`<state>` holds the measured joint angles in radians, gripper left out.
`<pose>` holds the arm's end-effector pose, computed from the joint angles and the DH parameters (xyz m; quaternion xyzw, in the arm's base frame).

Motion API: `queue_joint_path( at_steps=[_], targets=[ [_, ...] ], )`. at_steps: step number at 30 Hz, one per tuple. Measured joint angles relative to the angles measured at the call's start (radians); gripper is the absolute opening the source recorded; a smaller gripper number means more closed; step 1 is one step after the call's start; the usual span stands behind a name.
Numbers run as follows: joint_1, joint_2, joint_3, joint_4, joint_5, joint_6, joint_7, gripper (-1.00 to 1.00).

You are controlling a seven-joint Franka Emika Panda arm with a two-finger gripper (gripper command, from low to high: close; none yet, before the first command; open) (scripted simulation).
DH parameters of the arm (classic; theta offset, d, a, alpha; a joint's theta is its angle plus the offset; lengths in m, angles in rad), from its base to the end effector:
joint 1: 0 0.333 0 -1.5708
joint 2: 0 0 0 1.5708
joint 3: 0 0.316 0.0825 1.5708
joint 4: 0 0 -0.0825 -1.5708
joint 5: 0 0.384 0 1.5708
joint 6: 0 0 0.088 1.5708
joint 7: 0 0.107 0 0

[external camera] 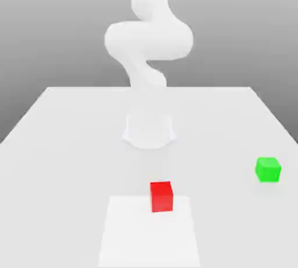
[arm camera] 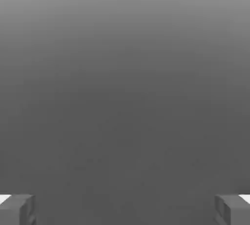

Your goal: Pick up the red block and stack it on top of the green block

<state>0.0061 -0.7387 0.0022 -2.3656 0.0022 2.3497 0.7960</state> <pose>0.3730 0.0034 0.6610 -0.8636 0.3594 -0.3253 0.1386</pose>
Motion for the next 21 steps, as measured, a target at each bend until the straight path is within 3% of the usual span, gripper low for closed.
queue_joint_path(
  at_steps=[16, 21],
  targets=[
    [0.042, 0.521, 0.031, -0.513, 0.014, 0.407, -0.032, 0.00],
    [0.049, 0.793, 0.028, -0.548, -0.012, 0.623, -0.017, 0.00]
  ],
)
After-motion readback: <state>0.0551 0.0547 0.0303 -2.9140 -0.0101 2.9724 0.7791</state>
